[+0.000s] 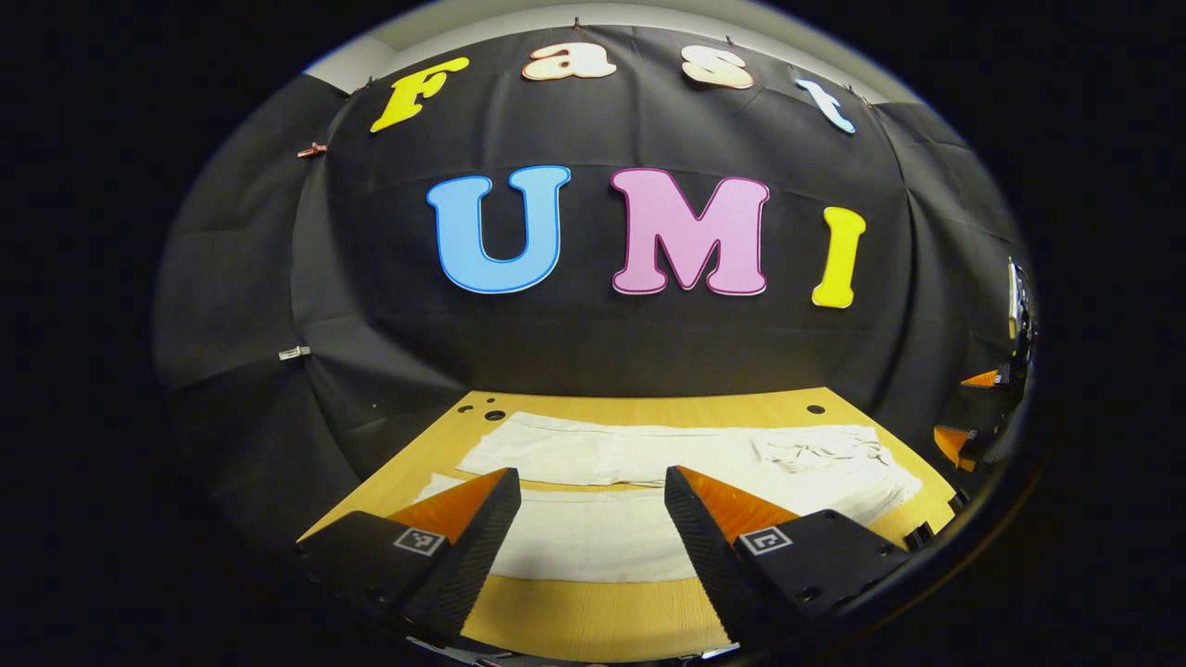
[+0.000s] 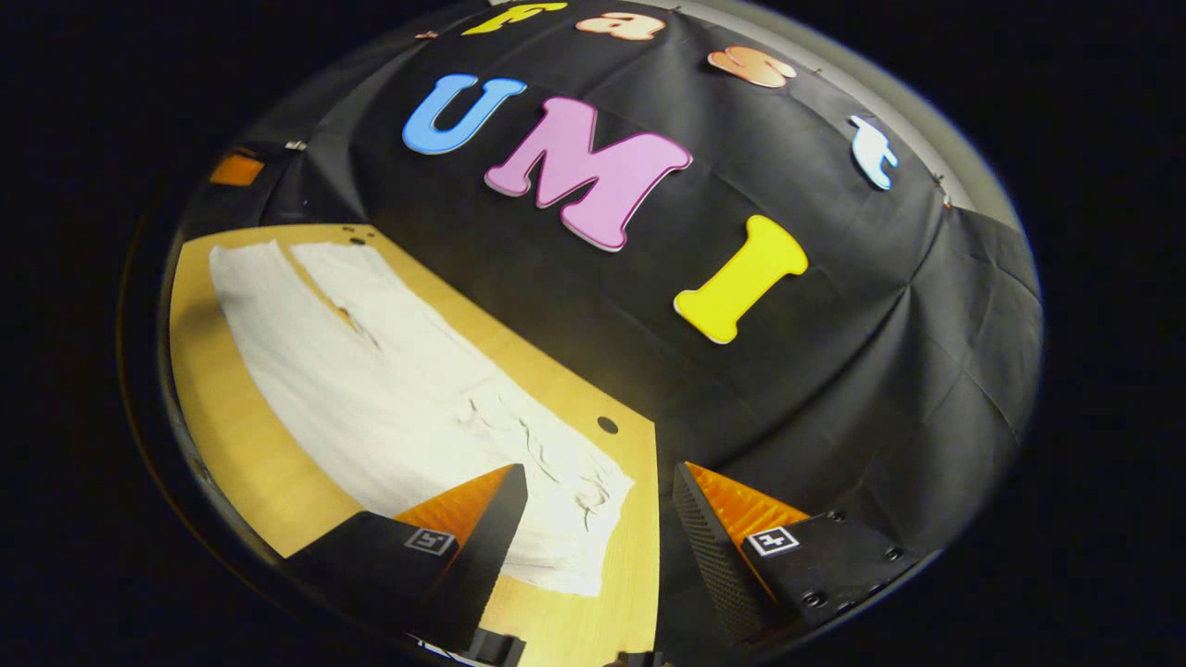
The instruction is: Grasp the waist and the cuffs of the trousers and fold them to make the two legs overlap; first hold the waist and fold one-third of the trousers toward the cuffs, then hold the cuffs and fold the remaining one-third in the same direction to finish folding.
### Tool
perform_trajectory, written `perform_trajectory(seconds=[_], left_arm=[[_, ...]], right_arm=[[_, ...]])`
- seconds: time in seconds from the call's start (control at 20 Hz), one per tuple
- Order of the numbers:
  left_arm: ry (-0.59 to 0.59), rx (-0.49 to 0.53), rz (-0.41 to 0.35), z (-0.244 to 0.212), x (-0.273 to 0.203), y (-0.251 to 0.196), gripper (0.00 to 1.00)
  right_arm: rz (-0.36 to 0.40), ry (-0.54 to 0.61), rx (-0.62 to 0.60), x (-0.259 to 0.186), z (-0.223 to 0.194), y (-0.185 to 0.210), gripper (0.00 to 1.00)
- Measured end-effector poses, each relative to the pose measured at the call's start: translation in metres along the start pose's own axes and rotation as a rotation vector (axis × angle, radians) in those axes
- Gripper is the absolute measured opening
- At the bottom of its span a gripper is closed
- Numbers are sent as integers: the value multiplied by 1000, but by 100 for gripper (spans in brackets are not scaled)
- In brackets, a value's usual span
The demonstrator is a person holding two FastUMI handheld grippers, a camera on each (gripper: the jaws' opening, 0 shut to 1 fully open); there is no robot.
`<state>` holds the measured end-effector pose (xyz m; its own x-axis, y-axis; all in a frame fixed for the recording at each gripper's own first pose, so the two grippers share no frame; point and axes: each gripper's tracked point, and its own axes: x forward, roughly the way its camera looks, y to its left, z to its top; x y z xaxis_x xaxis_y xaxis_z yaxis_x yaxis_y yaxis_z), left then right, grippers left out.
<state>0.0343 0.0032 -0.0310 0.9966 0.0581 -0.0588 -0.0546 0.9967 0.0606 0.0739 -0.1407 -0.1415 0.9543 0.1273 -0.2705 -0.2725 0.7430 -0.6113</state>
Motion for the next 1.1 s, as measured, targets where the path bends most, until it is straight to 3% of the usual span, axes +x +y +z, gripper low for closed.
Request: perform_trajectory(seconds=[0.7, 0.9, 1.1], left_arm=[[109, 13, 143, -46, 15, 8, 98], [133, 52, 199, -53, 22, 13, 98], [137, 25, 231, -50, 23, 13, 98]], right_arm=[[319, 286, -422, 45, -176, 27, 98], [363, 315, -511, 63, -198, 29, 98], [392, 264, -581, 78, -193, 37, 96]])
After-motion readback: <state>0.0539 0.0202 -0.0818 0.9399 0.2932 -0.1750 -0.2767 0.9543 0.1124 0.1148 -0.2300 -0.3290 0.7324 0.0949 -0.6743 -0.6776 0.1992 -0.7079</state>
